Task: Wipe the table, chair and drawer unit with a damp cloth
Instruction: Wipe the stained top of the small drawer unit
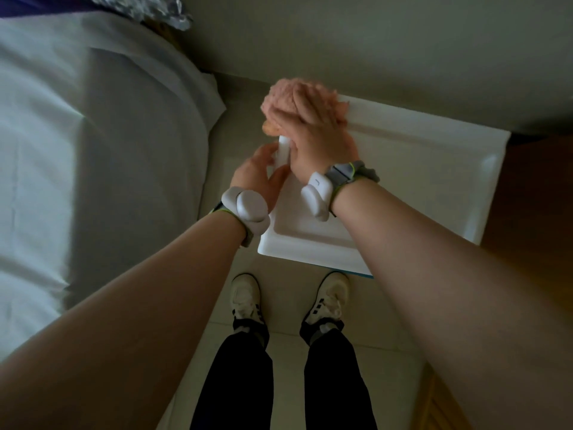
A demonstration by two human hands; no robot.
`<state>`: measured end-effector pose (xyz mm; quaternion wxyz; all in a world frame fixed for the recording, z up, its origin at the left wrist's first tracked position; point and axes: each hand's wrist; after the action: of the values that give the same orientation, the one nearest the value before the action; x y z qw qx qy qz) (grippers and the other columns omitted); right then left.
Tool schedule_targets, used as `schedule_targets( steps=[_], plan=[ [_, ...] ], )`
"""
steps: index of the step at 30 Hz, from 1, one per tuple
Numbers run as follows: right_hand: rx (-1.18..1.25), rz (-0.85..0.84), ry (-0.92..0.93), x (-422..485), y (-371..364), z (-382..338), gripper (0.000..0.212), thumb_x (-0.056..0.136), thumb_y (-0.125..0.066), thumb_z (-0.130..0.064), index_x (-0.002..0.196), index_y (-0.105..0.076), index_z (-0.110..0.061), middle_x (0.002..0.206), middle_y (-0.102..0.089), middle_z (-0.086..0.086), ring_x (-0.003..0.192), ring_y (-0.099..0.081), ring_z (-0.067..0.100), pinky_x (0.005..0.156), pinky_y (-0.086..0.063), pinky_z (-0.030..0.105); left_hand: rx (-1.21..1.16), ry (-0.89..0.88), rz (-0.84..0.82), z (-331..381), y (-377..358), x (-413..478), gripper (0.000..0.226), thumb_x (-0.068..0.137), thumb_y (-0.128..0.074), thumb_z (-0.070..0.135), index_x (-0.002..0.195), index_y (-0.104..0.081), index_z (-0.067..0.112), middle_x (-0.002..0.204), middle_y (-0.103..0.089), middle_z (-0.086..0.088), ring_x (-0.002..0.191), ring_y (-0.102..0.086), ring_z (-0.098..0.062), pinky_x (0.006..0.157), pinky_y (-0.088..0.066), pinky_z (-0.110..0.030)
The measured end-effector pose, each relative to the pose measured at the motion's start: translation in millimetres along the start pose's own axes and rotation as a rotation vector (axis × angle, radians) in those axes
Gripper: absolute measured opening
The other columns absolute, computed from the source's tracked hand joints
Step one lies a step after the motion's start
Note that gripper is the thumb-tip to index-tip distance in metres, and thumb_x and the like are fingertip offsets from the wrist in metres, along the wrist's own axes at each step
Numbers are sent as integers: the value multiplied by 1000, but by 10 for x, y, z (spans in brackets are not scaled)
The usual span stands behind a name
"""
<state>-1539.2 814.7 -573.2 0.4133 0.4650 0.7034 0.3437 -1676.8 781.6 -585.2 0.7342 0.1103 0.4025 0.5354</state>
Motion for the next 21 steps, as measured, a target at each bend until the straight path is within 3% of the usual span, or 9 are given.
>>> schedule_targets(
  steps=[3,7,10,14,18,21],
  plan=[
    [22,-7,12,-14,16,49,57,90,-39,-11,141,-38,-34,159,-11,6,146,-4,28,118,-4,39,19,84,-71,-50,24,-135,54,86,-58,42,136,-42,27,114,-60,6,104,-56,-16,80,-36,-21],
    [73,-11,18,-8,51,62,59,87,-37,-2,138,-45,-30,157,-17,7,146,-8,30,118,-11,43,143,234,-204,-161,56,-415,42,84,-58,48,118,-58,24,103,-63,8,91,-59,-16,74,-40,-24],
    [148,-10,8,-110,23,2,58,87,-37,1,136,-48,-28,156,-22,7,145,-12,28,117,-16,44,140,234,-201,-143,57,-477,33,87,-55,45,106,-65,21,90,-62,7,84,-59,-17,69,-40,-25],
    [288,-14,13,-407,-153,-108,50,89,-40,-5,134,-52,-23,155,-24,6,144,-18,27,114,-26,48,90,222,-158,-96,72,-491,31,88,-56,44,103,-66,19,89,-61,5,82,-57,-17,70,-41,-27],
    [313,-39,-24,-651,-314,-225,49,90,-45,-5,136,-49,-22,156,-21,4,144,-20,24,113,-29,45,49,334,-175,-150,27,-572,44,89,-49,51,115,-61,19,106,-65,-2,94,-61,-24,81,-49,-32],
    [356,-50,-62,-684,-295,-250,53,88,-43,-1,137,-47,-21,158,-17,3,144,-18,23,114,-28,44,51,447,-306,-267,-11,-675,55,90,-50,44,137,-37,20,130,-50,-5,104,-56,-27,90,-49,-40]
  ],
)
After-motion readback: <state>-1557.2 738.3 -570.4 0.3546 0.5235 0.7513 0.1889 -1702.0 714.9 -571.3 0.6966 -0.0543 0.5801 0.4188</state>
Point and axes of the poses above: each hand's wrist, its own x-axis towards the middle knuckle, its own y-axis out of the back of the hand, z = x × y
